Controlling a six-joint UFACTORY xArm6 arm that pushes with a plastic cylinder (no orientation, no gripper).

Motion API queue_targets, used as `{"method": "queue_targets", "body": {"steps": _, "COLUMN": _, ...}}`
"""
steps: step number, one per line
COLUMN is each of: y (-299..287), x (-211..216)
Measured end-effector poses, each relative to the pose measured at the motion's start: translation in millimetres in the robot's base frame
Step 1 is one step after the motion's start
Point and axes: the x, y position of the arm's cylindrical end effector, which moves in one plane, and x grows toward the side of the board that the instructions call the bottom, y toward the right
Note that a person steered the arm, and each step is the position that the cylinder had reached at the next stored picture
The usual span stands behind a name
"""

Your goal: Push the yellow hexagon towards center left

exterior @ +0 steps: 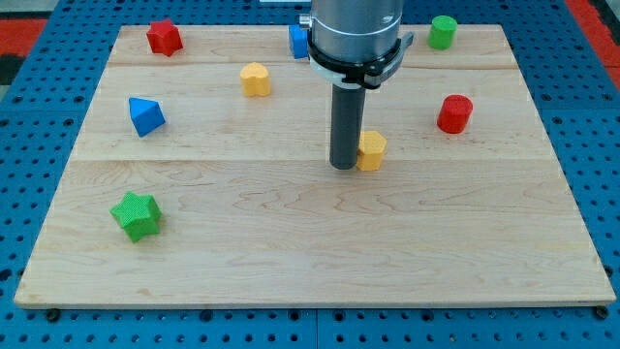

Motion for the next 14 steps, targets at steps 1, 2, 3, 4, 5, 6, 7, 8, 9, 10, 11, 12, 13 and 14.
{"method": "queue_targets", "body": {"steps": 1, "y": 0.5, "x": 0.0}}
{"method": "queue_targets", "body": {"steps": 2, "y": 7.3, "x": 12.4}}
{"method": "queue_targets", "body": {"steps": 3, "y": 7.7, "x": 33.6}}
{"method": "queue_targets", "body": {"steps": 4, "y": 28.1, "x": 38.6}}
{"method": "queue_targets", "body": {"steps": 5, "y": 65.1, "x": 38.5}}
{"method": "queue_targets", "body": {"steps": 6, "y": 78.0, "x": 26.5}}
{"method": "queue_targets", "body": {"steps": 7, "y": 88.5, "x": 15.2}}
{"method": "queue_targets", "body": {"steps": 8, "y": 95.2, "x": -10.7}}
{"method": "queue_targets", "body": {"steps": 9, "y": 64.8, "x": -21.2}}
{"method": "queue_targets", "body": {"steps": 10, "y": 30.8, "x": -21.2}}
{"method": "queue_targets", "body": {"steps": 11, "y": 3.8, "x": -21.2}}
{"method": "queue_targets", "body": {"steps": 12, "y": -2.3, "x": -21.2}}
{"method": "queue_targets", "body": {"steps": 13, "y": -7.6, "x": -21.1}}
{"method": "queue_targets", "body": {"steps": 14, "y": -16.3, "x": -12.8}}
